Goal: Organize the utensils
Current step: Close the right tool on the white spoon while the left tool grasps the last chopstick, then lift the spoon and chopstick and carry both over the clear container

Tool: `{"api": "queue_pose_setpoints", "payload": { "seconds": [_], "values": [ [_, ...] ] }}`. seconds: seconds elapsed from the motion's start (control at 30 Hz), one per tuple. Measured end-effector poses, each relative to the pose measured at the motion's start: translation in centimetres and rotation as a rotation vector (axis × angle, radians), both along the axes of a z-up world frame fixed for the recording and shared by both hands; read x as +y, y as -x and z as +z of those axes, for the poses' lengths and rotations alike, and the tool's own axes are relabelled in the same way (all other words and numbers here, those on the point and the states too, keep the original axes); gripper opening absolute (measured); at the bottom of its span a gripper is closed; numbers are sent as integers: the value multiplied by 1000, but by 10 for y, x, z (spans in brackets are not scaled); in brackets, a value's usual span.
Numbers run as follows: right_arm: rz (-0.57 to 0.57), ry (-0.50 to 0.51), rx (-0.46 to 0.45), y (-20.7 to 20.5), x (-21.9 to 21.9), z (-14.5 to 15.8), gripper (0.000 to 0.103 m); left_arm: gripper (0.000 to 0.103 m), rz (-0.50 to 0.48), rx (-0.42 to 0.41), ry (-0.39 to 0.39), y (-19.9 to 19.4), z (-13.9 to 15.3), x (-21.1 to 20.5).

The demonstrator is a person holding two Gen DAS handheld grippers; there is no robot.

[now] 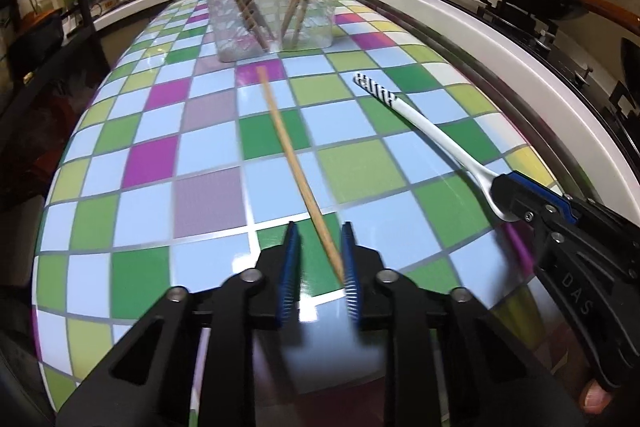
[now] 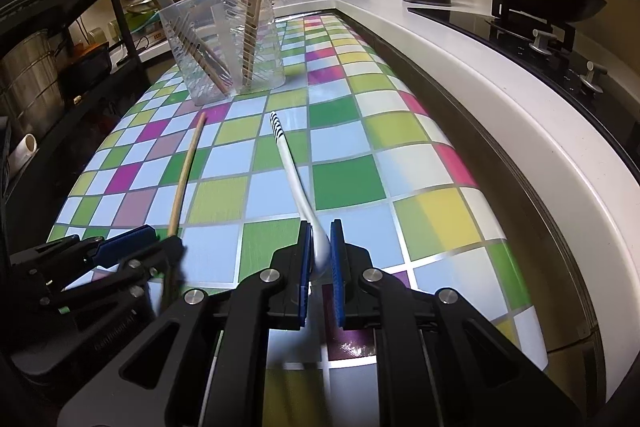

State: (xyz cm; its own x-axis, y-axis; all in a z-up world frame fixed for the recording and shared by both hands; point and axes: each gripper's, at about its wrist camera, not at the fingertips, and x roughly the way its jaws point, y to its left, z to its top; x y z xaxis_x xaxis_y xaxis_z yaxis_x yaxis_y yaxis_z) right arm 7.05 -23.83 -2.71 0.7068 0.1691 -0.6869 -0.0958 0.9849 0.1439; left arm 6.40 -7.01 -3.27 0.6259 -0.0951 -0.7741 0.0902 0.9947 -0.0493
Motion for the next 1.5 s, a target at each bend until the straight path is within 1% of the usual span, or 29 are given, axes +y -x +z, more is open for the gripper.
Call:
{"api": "queue_pose_setpoints", "payload": {
  "seconds": [0.03, 0.1, 0.2, 0.37, 0.43, 0.53, 0.63, 0.83, 0.93, 1.03, 1.27, 1.4, 1.5],
  "values": [
    [2, 3, 0, 0, 2, 0, 10, 9, 12, 2, 6, 0, 0, 6],
    [6, 14, -2, 2, 8, -1, 10, 6, 27, 4, 15, 1, 0, 16],
    [0, 44, -13, 4, 15, 0, 10, 6, 30, -2, 20, 7, -1, 29],
    [-24, 150, -52, 13, 35, 2, 10, 6, 32, -20, 18, 20, -2, 49],
    [-21, 177, -67, 16, 41, 2, 10, 6, 34, -30, 12, 26, -2, 56],
    [-21, 204, -73, 19, 47, 0, 10, 6, 54, -35, 48, 36, -3, 68],
    [-18, 199, -74, 21, 47, -2, 10, 6, 71, -43, 72, 44, -4, 72],
    [-21, 128, -66, 22, 36, -8, 10, 7, 72, -96, 42, 49, -7, 66],
    [-16, 103, -62, 21, 32, -8, 10, 7, 81, -108, 52, 49, -8, 67],
    [-10, 89, -61, 21, 32, -9, 10, 7, 86, -118, 38, 49, -8, 65],
    [-9, 80, -56, 20, 30, -10, 10, 7, 87, -132, 26, 52, -9, 65],
    [0, 82, -57, 21, 33, -11, 13, 7, 88, -133, 29, 53, -10, 65],
    [11, 90, -61, 23, 36, -11, 13, 7, 89, -131, 33, 54, -10, 65]
  ]
}}
